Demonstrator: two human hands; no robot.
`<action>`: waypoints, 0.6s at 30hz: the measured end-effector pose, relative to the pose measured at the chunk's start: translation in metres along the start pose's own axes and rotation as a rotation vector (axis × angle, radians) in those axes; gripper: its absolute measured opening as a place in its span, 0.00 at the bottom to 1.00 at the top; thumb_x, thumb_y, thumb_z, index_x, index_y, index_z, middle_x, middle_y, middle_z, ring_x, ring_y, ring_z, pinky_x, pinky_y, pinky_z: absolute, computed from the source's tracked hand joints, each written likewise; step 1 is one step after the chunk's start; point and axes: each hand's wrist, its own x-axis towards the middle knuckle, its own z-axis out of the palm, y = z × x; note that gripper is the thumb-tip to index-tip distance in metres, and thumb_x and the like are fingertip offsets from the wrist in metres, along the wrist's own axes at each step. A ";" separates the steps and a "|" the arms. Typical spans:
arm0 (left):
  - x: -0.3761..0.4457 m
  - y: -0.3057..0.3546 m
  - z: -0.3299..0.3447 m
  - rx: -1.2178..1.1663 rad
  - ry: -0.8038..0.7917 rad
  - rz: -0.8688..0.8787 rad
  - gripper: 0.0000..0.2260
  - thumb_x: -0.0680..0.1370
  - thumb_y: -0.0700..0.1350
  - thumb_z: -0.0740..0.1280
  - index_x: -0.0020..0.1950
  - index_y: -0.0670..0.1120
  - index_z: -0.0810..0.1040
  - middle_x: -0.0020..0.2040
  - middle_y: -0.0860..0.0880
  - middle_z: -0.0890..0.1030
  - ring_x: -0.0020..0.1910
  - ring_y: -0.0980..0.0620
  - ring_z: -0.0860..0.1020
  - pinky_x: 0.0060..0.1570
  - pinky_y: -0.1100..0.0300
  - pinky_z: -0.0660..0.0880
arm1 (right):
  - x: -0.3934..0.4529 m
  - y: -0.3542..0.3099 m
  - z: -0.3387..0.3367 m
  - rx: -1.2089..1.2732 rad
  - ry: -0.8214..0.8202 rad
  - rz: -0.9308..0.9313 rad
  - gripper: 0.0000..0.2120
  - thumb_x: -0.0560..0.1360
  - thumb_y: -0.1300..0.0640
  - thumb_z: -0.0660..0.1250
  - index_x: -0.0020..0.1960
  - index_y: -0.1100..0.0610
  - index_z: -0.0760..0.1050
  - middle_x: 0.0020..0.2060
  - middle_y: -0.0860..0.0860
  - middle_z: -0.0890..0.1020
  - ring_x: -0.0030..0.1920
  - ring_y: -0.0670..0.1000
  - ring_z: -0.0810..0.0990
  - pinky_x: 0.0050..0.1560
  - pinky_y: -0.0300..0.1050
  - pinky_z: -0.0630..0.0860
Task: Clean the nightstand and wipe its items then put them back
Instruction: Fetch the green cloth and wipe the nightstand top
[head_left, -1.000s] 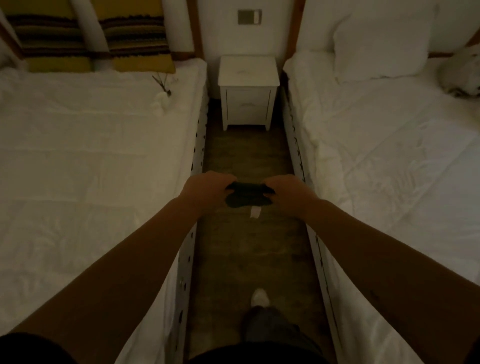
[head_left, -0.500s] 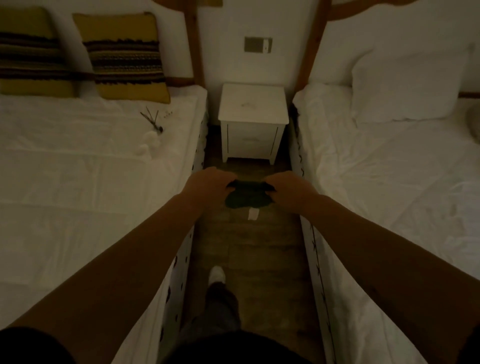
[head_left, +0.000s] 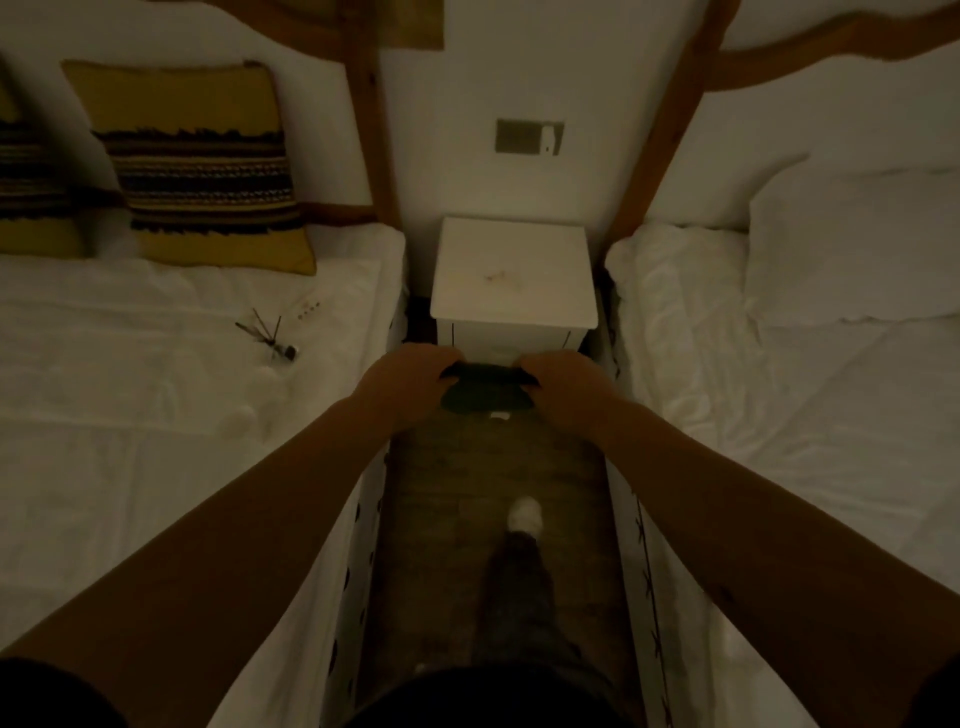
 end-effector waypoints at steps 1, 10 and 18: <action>0.026 -0.010 0.000 0.006 0.004 -0.003 0.08 0.80 0.44 0.60 0.57 0.49 0.76 0.47 0.49 0.77 0.46 0.52 0.74 0.50 0.57 0.72 | 0.024 0.015 -0.003 0.001 0.004 -0.006 0.11 0.80 0.56 0.59 0.59 0.52 0.75 0.54 0.53 0.80 0.54 0.54 0.77 0.58 0.50 0.74; 0.244 -0.084 -0.002 -0.036 0.023 -0.092 0.09 0.80 0.43 0.60 0.57 0.47 0.76 0.50 0.46 0.79 0.48 0.50 0.76 0.49 0.60 0.69 | 0.240 0.139 -0.033 0.012 -0.078 -0.041 0.12 0.79 0.57 0.58 0.60 0.52 0.74 0.52 0.54 0.80 0.52 0.54 0.77 0.55 0.53 0.75; 0.392 -0.172 0.024 -0.151 -0.013 -0.210 0.09 0.80 0.40 0.60 0.57 0.46 0.77 0.45 0.48 0.77 0.42 0.54 0.73 0.51 0.56 0.74 | 0.405 0.206 -0.013 0.089 -0.105 -0.007 0.13 0.77 0.61 0.59 0.58 0.51 0.76 0.47 0.53 0.80 0.47 0.54 0.78 0.50 0.49 0.75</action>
